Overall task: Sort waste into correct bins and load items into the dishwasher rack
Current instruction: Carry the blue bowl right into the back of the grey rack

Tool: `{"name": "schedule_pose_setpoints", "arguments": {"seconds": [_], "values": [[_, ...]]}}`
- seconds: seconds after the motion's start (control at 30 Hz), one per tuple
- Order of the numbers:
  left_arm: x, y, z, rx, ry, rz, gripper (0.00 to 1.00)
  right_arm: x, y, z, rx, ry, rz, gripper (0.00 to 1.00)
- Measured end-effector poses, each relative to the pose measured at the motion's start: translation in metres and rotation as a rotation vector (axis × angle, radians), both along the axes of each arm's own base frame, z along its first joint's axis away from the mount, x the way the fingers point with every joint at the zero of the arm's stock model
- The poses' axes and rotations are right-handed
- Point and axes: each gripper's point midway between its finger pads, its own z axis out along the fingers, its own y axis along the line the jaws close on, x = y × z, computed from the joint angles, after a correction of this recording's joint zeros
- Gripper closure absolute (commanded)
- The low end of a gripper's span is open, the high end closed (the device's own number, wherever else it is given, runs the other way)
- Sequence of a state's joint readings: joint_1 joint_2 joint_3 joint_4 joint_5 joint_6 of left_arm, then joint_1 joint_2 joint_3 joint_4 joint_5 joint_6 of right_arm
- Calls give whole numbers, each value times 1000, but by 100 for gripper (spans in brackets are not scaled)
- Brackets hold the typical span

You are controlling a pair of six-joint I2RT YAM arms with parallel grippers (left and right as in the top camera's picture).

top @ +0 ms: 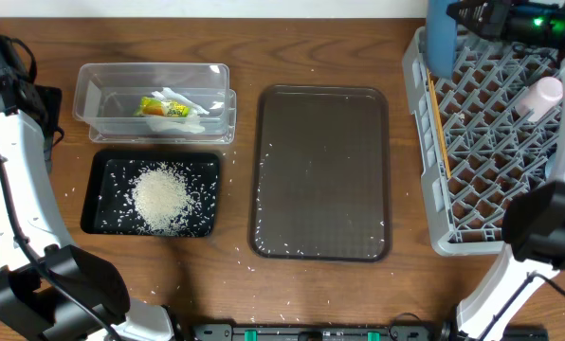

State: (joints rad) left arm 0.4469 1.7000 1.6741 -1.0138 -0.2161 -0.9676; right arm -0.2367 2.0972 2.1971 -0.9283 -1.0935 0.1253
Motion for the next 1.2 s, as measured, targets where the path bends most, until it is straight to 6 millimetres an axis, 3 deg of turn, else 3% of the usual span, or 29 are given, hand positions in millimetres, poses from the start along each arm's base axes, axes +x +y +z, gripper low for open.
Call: {"name": "schedule_pose_setpoints", "arguments": {"seconds": [0.3, 0.53, 0.93, 1.07, 1.2], "values": [[0, 0, 0, 0, 0, 0, 5, 27, -9, -43, 148, 103, 18, 99], [0, 0, 0, 0, 0, 0, 5, 24, -27, -43, 250, 148, 25, 99], [0, 0, 0, 0, 0, 0, 5, 13, -49, -51, 263, 290, -81, 96], [0, 0, 0, 0, 0, 0, 5, 6, -61, -51, 172, 329, -184, 88], [0, 0, 0, 0, 0, 0, 5, -3, -81, -55, 26, 374, -329, 63]]}}
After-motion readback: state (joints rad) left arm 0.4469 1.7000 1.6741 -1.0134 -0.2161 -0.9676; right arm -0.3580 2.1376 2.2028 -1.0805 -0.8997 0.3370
